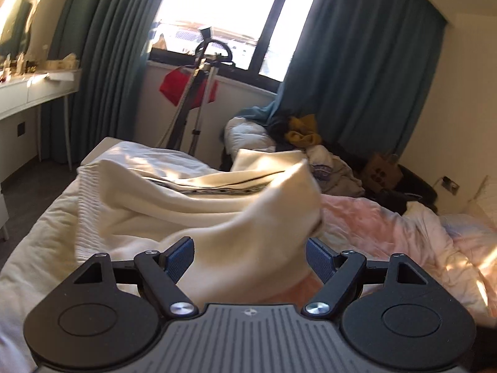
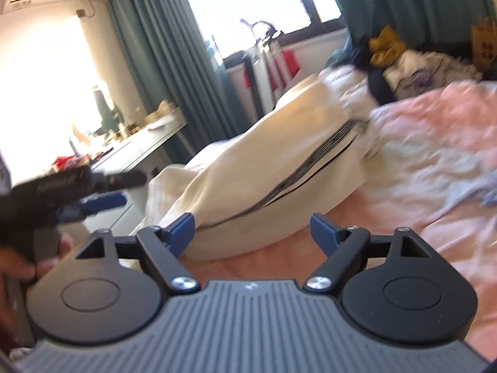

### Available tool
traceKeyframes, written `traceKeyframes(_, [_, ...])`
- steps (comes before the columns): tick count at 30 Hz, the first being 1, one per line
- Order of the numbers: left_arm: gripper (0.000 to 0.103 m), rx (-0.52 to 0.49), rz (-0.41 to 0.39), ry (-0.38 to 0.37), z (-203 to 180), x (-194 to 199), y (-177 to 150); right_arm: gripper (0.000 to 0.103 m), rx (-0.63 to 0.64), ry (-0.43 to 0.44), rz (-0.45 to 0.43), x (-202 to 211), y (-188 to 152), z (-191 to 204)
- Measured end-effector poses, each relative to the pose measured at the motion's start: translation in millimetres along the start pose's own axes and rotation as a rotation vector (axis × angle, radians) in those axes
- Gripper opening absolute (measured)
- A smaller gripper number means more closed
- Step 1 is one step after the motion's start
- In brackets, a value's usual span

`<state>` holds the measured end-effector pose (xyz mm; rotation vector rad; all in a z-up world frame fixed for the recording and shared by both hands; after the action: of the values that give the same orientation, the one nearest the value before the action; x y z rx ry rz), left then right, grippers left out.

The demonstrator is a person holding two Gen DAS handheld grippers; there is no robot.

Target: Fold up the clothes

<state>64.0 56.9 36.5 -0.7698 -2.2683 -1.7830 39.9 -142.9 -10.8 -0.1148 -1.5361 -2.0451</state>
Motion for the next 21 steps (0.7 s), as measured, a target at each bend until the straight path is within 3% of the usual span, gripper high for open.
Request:
traceKeyframes(6, [0.083, -0.147, 0.012, -0.019, -51.9, -17.0, -28.4, 0.084, 0.158, -0.076, -0.097, 6.4, 11.6, -27.0])
traceKeyframes(13, [0.083, -0.193, 0.064, 0.045, -43.8, -49.2, -62.5, 0.083, 0.103, -0.127, -0.087, -2.2, -0.1, -61.1])
traceKeyframes(21, [0.083, -0.215, 0.077, 0.058, -34.5, -59.0, -65.2, 0.083, 0.105, -0.106, -0.107, -6.2, 2.9, -55.1])
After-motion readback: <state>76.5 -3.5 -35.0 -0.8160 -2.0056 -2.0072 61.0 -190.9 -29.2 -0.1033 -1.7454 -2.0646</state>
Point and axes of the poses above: each gripper's, at about its wrist camera, not at the fingertips, and x roughly against the way its jaws point, z to its left, y to its top, the point moved 3 cm from there along -x, roughly the way its jaws point, and after that the axes turned 2 degrees about -y, right-handed, at the moved point
